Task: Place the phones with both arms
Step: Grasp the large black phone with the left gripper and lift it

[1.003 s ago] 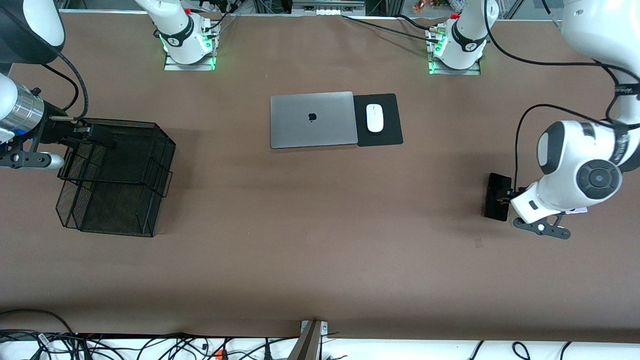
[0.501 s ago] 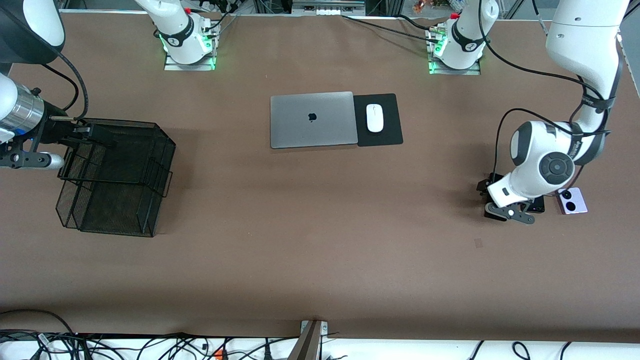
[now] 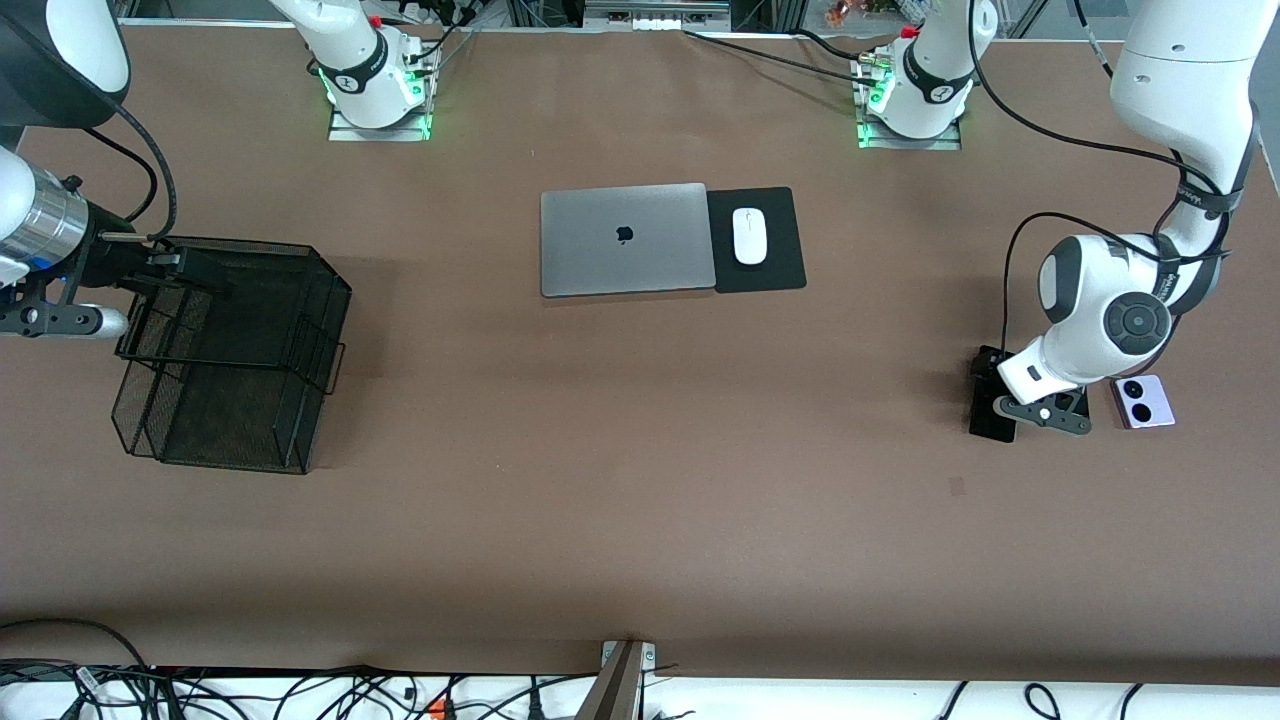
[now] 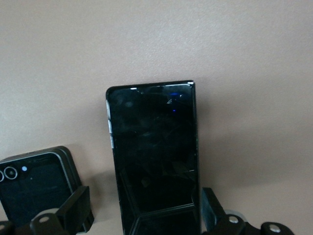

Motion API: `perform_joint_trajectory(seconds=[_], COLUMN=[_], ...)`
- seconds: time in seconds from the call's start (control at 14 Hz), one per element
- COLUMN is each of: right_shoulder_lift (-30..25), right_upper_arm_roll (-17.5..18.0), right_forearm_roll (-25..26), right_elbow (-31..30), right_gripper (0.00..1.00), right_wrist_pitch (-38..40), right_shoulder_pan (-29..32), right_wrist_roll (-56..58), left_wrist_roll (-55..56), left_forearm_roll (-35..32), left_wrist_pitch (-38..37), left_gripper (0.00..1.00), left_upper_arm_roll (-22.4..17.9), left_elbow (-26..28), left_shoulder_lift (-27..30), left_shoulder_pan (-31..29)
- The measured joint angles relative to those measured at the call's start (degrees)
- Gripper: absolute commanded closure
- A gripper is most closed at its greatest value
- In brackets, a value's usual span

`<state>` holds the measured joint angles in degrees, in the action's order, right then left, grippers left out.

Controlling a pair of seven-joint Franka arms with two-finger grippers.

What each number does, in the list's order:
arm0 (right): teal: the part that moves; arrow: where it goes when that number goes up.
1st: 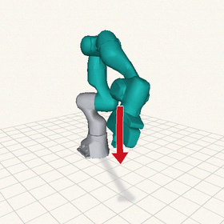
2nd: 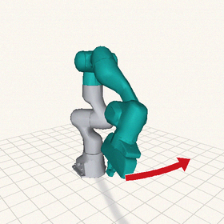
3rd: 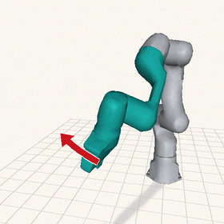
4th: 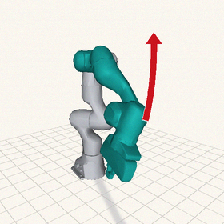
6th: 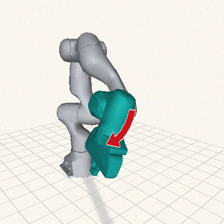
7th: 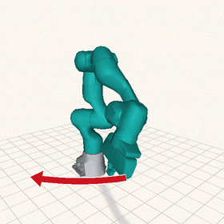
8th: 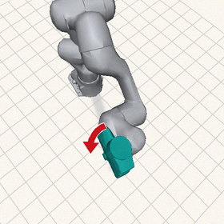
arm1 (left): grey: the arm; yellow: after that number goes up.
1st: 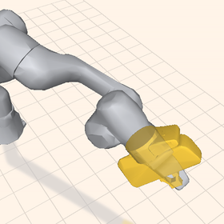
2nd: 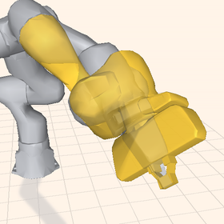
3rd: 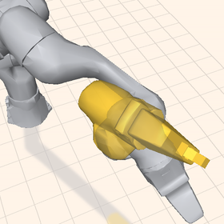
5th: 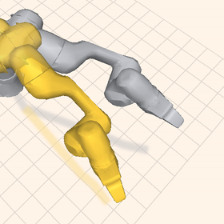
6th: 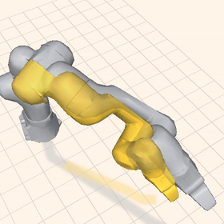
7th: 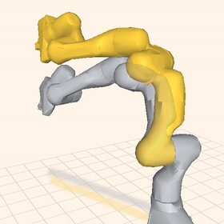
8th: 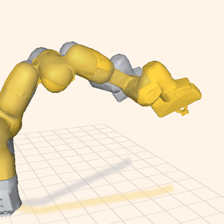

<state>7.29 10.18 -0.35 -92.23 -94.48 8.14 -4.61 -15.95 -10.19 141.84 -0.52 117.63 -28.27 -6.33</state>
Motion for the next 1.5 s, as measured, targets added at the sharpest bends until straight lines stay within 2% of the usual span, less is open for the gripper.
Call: perform_joint_trajectory(seconds=[1.36, 1.43, 1.5], right_shoulder_lift=[0.00, 0.00, 0.00], right_upper_arm_roll=[0.00, 0.00, 0.00], right_forearm_roll=[0.00, 0.00, 0.00], right_elbow=[0.00, 0.00, 0.00], right_gripper=[0.00, 0.00, 0.00], right_wrist_pitch=[0.00, 0.00, 0.00], right_shoulder_pan=[0.00, 0.00, 0.00], right_wrist_roll=[0.00, 0.00, 0.00], left_wrist_roll=[0.03, 0.05, 0.05], left_forearm_roll=[0.00, 0.00, 0.00], left_wrist_pitch=[3.82, 3.82, 3.82], left_gripper=[0.00, 0.00, 0.05], left_upper_arm_roll=[0.44, 0.46, 0.48], left_elbow=[0.69, 0.67, 0.66], left_shoulder_lift=[-2.87, -2.94, -2.99], left_shoulder_pan=[-0.02, -0.02, -0.02])
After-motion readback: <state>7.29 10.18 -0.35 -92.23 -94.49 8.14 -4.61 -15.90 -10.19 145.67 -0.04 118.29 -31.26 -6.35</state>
